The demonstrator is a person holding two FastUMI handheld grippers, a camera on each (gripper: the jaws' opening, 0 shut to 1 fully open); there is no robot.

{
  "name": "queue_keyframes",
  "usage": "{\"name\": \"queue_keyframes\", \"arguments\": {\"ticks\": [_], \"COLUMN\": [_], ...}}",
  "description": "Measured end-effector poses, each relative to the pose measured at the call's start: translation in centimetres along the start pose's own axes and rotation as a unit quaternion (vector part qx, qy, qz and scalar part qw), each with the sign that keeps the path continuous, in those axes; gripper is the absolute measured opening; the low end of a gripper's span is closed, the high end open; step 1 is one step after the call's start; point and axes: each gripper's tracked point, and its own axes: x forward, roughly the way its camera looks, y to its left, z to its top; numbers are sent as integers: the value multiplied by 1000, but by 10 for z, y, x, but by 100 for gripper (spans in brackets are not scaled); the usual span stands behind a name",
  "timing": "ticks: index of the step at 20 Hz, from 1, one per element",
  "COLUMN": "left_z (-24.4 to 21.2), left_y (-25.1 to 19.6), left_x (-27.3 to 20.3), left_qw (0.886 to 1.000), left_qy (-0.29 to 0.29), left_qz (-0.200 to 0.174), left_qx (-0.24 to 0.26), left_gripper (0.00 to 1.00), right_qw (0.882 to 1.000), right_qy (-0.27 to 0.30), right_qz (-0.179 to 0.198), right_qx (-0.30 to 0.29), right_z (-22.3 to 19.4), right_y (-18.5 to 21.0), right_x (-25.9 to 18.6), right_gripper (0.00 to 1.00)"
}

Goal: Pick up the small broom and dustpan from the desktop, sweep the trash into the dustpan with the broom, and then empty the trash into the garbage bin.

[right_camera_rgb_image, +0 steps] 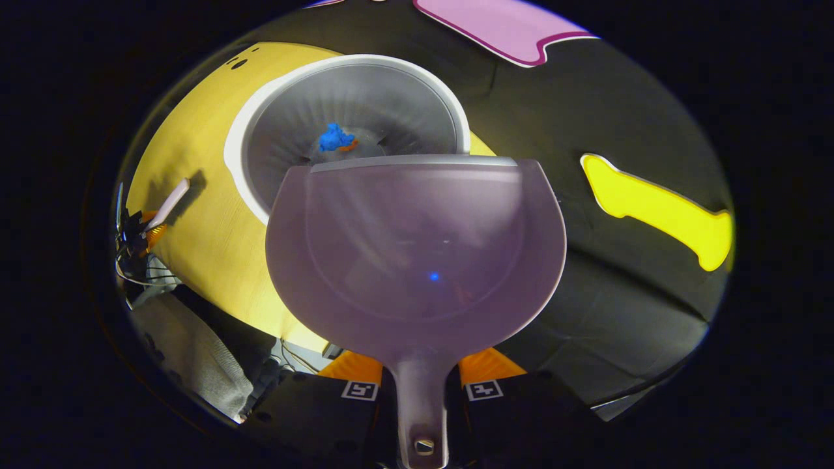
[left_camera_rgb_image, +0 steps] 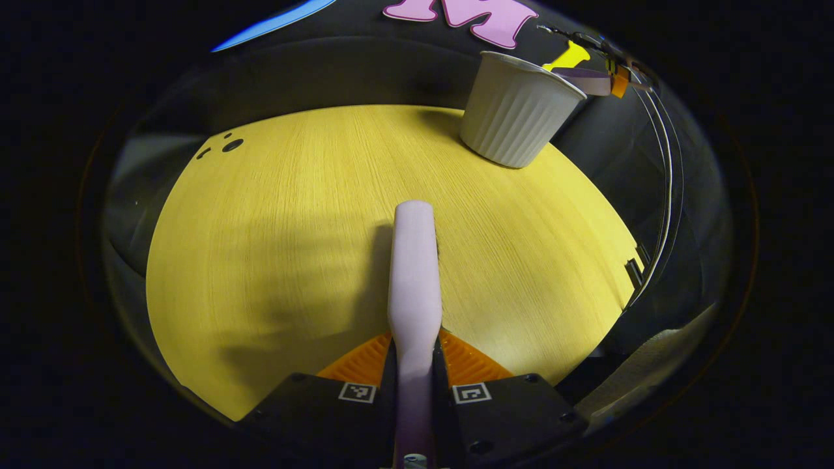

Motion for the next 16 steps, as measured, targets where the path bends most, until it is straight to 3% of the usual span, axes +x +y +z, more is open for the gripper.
{"name": "queue_keyframes", "arguments": {"ticks": [3,9,16], "left_z": [3,10,14], "left_y": [3,8,12], "left_x": [0,-1,-5], "left_qw": [1000,1000,999], "left_qy": [-3,-6,-3], "left_qz": [3,13,30], "left_qx": [5,10,14], "left_gripper": [29,28,28], "right_qw": [1000,988,963], "right_qy": [-26,-144,-250], "right_qz": [4,28,79], "right_qx": [12,37,57], "right_z": [-1,-16,-57], "right_y": [-2,2,64], "right_x": [-2,-25,-52], "right_gripper": [34,34,34]}}
